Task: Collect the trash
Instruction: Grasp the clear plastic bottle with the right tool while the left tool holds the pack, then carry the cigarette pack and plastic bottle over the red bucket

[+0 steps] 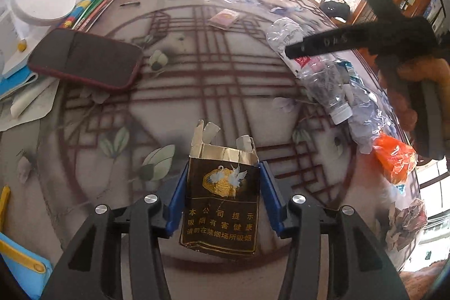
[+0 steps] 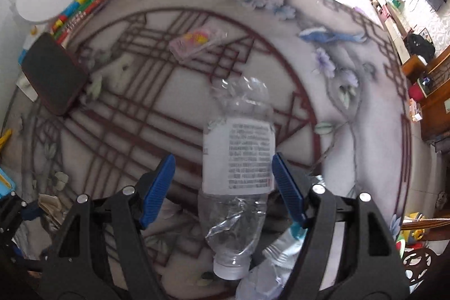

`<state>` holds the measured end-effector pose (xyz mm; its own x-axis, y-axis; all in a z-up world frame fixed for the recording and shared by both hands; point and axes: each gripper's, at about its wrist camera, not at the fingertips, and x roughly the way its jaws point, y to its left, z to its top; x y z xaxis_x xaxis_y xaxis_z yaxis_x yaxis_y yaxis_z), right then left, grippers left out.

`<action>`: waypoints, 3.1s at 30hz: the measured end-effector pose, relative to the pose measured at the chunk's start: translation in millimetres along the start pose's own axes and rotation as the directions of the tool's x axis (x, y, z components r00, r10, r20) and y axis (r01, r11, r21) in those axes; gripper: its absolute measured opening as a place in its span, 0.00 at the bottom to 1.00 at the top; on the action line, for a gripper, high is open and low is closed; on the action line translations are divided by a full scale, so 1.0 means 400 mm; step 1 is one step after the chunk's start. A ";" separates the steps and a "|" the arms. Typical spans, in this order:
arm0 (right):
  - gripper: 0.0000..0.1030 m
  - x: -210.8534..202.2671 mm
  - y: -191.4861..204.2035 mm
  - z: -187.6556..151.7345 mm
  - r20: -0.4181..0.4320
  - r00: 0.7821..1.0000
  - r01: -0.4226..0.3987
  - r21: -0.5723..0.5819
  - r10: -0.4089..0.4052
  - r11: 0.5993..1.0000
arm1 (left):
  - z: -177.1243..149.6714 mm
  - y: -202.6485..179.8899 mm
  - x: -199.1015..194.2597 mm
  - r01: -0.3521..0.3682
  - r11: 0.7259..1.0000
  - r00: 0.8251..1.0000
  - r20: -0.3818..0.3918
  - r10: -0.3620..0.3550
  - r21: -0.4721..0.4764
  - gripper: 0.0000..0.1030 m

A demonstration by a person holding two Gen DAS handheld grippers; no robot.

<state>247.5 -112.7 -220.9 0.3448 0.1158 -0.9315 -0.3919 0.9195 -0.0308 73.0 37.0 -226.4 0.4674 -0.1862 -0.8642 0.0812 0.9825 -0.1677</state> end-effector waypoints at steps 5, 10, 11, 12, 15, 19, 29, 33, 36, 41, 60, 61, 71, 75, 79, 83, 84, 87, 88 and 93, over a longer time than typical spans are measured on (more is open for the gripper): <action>0.56 0.029 0.004 -0.020 -0.043 0.999 -0.001 0.008 0.001 1.000 | -0.013 0.015 0.001 -0.009 1.000 1.000 -0.005 0.009 -0.010 0.45; 0.46 -0.007 0.020 -0.035 -0.018 0.999 -0.031 -0.001 0.031 1.000 | -0.026 0.015 -0.002 -0.009 1.000 1.000 -0.009 0.009 -0.010 0.46; 0.46 -0.019 0.027 -0.038 -0.010 0.999 -0.033 -0.006 0.033 0.999 | -0.028 0.014 -0.003 -0.009 1.000 1.000 -0.009 0.009 -0.009 0.51; 0.46 -0.028 0.032 -0.040 -0.004 0.999 -0.037 -0.006 0.037 0.999 | -0.030 0.013 -0.006 -0.007 1.000 1.000 -0.006 0.007 -0.009 0.53; 0.46 -0.076 0.041 -0.051 0.034 0.996 -0.083 0.018 0.082 0.996 | -0.035 0.009 -0.015 0.002 1.000 1.000 -0.002 -0.002 -0.002 0.53; 0.46 -0.165 0.060 -0.073 0.108 0.986 -0.134 0.036 0.129 0.990 | -0.043 0.012 -0.024 0.013 1.000 1.000 -0.003 -0.013 -0.019 0.54; 0.46 -0.319 0.053 -0.205 0.214 0.964 -0.179 0.082 0.158 0.980 | -0.058 0.010 -0.037 0.068 0.996 0.998 0.001 -0.069 -0.054 0.57; 0.46 -0.338 0.026 -0.262 0.228 0.961 -0.196 0.159 0.157 0.968 | -0.066 0.018 -0.025 0.095 0.990 0.995 -0.025 -0.098 -0.101 0.57; 0.46 -0.342 0.006 -0.294 0.238 0.958 -0.216 0.219 0.162 0.951 | -0.077 0.027 -0.025 0.087 0.989 0.995 -0.028 -0.091 -0.123 0.57; 0.46 -0.342 -0.008 -0.334 0.240 0.955 -0.235 0.267 0.172 0.935 | -0.083 0.054 -0.033 0.063 0.984 0.998 -0.018 -0.067 -0.168 0.62; 0.46 -0.366 -0.028 -0.390 0.272 0.944 -0.269 0.297 0.189 0.916 | -0.065 -0.012 -0.005 0.044 0.992 0.998 -0.030 -0.048 -0.118 0.45; 0.46 -0.368 -0.032 -0.392 0.275 0.943 -0.270 0.301 0.188 0.915 | -0.062 -0.015 -0.019 0.047 0.992 0.999 -0.015 -0.049 -0.115 0.45; 0.46 -0.404 -0.088 -0.408 0.326 0.934 -0.258 0.325 0.149 0.910 | 0.024 -0.097 -0.163 0.133 0.988 0.981 0.149 -0.121 -0.077 0.46; 0.46 -0.413 -0.122 -0.426 0.340 0.931 -0.255 0.348 0.132 0.902 | 0.055 -0.140 -0.197 0.165 0.985 0.971 0.186 -0.152 -0.056 0.46; 0.46 -0.421 -0.168 -0.448 0.351 0.930 -0.249 0.380 0.111 0.891 | 0.078 -0.179 -0.216 0.184 0.982 0.962 0.211 -0.172 -0.038 0.46; 0.46 -0.430 -0.212 -0.470 0.360 0.928 -0.244 0.403 0.093 0.882 | 0.094 -0.225 -0.231 0.182 0.983 0.957 0.230 -0.174 -0.014 0.46; 0.46 -0.435 -0.227 -0.477 0.363 0.928 -0.241 0.408 0.085 0.881 | 0.096 -0.237 -0.233 0.179 0.984 0.957 0.233 -0.172 -0.010 0.46; 0.46 -0.447 -0.262 -0.490 0.372 0.926 -0.233 0.412 0.071 0.881 | 0.099 -0.273 -0.239 0.174 0.985 0.956 0.241 -0.168 -0.003 0.46; 0.46 -0.450 -0.270 -0.493 0.374 0.925 -0.231 0.412 0.068 0.881 | 0.101 -0.285 -0.239 0.174 0.985 0.956 0.243 -0.167 -0.004 0.46; 0.46 -0.470 -0.331 -0.515 0.388 0.920 -0.232 0.404 0.064 0.885 | 0.103 -0.350 -0.244 0.163 0.987 0.954 0.256 -0.159 0.003 0.46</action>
<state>58.9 -333.6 -116.4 0.6227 0.3107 -0.7181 -0.0819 0.9386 0.3352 52.5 -82.0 -99.1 0.6581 -0.3313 -0.6761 0.1590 0.9389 -0.3053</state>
